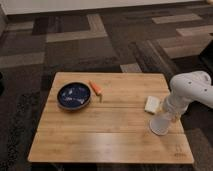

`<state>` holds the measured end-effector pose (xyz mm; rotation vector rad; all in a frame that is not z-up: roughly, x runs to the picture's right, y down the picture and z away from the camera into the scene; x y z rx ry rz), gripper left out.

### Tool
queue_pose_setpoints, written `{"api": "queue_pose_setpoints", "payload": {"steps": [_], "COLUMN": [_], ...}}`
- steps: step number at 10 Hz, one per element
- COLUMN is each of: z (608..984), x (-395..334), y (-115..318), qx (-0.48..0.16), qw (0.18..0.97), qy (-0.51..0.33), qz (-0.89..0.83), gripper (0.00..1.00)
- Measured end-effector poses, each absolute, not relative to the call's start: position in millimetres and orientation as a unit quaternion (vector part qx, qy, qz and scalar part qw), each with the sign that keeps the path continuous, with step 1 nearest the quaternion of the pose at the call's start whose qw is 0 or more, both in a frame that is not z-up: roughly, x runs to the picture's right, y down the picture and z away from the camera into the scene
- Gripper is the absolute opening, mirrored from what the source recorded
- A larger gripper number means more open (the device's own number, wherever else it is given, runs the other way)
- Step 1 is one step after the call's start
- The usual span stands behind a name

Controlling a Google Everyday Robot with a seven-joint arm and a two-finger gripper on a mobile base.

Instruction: Place the ceramic cup over the eraser

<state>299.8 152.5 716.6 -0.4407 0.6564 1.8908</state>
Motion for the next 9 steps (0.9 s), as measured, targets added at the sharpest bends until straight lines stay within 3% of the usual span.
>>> {"api": "queue_pose_setpoints", "payload": {"steps": [4,5,9], "z": [717.4,716.8,717.3], "x": [300.6,301.8,301.4], "y": [153.6,153.2,152.0], "qx": [-0.185,-0.182,-0.178], "qw": [0.521,0.522,0.525], "qy": [0.275,0.276,0.277], "qz": [0.786,0.786,0.784], "gripper": [0.75,0.8,0.8]}}
